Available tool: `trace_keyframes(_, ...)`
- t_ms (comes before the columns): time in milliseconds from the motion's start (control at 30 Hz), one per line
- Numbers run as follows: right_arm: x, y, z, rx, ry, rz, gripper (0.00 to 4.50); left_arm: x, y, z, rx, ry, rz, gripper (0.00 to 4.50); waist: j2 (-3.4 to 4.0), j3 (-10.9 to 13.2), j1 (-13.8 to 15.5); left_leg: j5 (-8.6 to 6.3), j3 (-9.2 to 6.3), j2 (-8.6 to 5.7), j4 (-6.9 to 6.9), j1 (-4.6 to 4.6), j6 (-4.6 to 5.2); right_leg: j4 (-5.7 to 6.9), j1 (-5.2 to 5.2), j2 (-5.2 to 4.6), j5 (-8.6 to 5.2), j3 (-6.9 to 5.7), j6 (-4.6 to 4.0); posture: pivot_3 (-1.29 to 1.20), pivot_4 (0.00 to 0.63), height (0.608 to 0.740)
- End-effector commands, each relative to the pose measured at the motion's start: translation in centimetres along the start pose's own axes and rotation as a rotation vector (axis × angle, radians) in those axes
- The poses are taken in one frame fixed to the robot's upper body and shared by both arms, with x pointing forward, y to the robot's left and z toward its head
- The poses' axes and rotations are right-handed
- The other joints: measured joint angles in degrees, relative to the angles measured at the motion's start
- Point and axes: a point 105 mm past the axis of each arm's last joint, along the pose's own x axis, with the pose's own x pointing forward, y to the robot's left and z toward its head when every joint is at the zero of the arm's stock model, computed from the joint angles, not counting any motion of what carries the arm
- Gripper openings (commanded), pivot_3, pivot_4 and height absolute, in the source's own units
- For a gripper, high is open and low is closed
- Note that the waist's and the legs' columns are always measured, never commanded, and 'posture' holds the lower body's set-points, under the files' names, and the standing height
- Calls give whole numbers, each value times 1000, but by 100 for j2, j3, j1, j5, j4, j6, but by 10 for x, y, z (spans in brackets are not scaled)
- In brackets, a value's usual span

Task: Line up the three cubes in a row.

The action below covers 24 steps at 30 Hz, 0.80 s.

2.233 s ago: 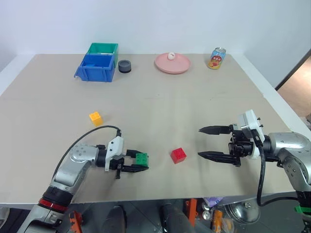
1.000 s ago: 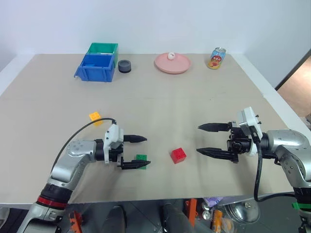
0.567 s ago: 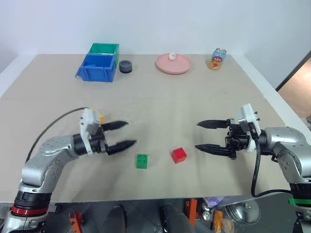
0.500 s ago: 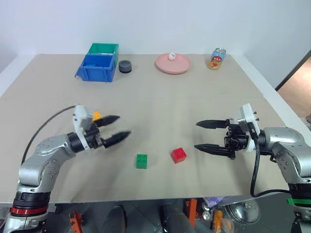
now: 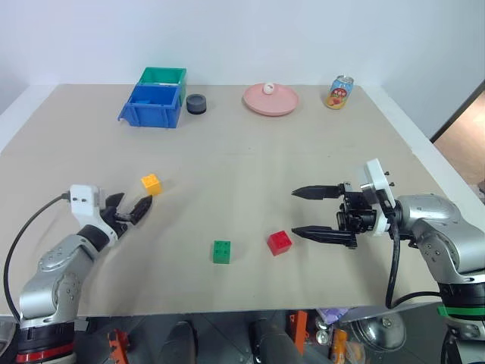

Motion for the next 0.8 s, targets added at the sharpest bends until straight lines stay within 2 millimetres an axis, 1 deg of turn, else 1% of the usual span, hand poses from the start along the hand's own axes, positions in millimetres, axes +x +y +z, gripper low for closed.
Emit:
trace_keyframes(33,0,2,6,-32,-11,13,4500,3,-5,-1,49,8,-4,4486,0,0,2,0,-1,0,0,0,0,0,0,1,0,-2,0,0,150,736)
trace_keyframes(167,0,3,5,-31,-9,6,4500,12,4,-9,69,48,42,4486,0,0,4,0,-2,1,0,1,0,0,0,2,0,-2,-1,0,150,736)
trace_keyframes(367,-2,3,3,-28,-7,-14,4500,35,9,-4,84,43,92,4486,1,-1,10,2,-3,0,7,5,2,1,7,2,7,-3,-1,0,150,736)
trace_keyframes(467,-3,3,3,-27,-8,-23,4500,41,10,-4,88,49,99,4486,0,-1,5,5,-2,-1,9,5,5,1,10,2,9,-3,2,0,150,736)
trace_keyframes(667,-4,4,2,-23,-7,-36,4500,50,6,-4,108,56,86,4486,1,-1,6,5,-4,-1,8,5,5,0,10,2,9,-3,3,0,150,736)
trace_keyframes(800,-4,3,1,-21,-7,-40,4500,56,13,0,131,57,104,4486,1,-1,7,5,-3,-3,10,5,5,0,12,0,10,-3,4,0,150,736)
